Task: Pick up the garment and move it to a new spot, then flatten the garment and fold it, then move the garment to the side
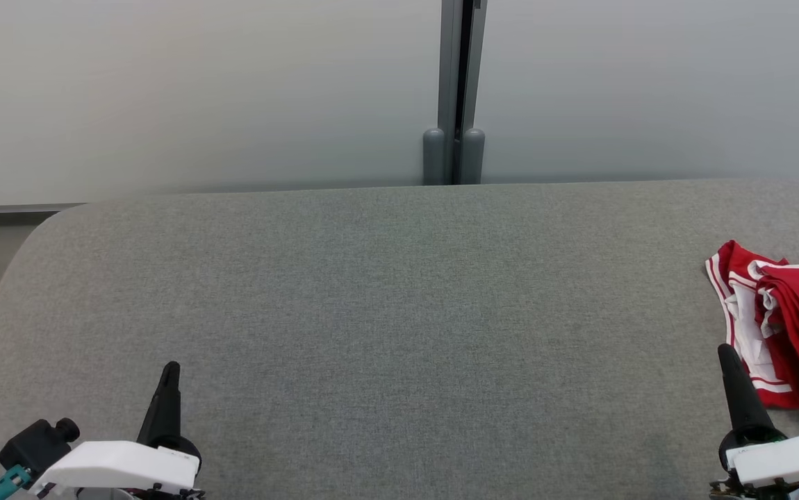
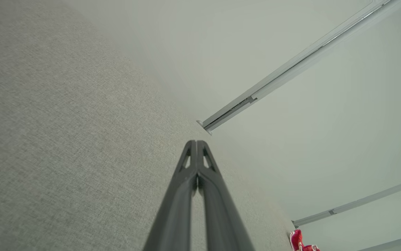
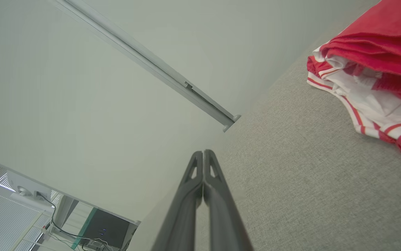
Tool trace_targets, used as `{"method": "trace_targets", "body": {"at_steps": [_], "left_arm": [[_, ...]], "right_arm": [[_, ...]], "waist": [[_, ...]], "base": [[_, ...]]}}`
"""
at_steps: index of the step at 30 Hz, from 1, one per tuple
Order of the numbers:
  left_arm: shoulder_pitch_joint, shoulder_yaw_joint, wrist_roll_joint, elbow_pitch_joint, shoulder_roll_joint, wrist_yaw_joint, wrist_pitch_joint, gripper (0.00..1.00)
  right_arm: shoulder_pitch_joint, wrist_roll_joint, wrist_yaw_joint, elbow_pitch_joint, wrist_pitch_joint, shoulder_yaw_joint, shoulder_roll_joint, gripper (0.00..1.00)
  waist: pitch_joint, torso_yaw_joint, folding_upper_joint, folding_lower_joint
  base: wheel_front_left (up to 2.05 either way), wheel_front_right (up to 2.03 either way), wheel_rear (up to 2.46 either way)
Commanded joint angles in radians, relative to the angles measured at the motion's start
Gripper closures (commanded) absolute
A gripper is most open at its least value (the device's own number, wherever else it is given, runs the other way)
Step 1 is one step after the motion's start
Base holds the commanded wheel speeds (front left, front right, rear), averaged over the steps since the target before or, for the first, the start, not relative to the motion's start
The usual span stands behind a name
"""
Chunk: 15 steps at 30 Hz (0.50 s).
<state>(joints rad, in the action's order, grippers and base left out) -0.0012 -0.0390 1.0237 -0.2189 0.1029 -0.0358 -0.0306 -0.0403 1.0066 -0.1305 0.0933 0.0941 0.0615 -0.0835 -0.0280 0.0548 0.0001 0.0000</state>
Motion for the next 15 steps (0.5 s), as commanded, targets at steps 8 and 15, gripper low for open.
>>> {"method": "trace_targets", "body": {"at_steps": [8,15], "left_arm": [[-0.044,0.033,0.106,0.004,-0.005,-0.022,0.024,1.00],[-0.053,0.050,0.172,0.000,-0.012,-0.033,0.041,1.00]], "right_arm": [[0.042,0.110,0.000,0.020,0.006,0.014,0.002,1.00],[0.058,0.178,0.000,0.038,0.008,0.018,0.006,1.00]], "waist": [[0.004,-0.007,-0.0001,0.0000],[0.007,-0.012,-0.0001,0.0000]], "base": [[0.00,0.00,0.00],[0.00,0.00,0.00]]}}
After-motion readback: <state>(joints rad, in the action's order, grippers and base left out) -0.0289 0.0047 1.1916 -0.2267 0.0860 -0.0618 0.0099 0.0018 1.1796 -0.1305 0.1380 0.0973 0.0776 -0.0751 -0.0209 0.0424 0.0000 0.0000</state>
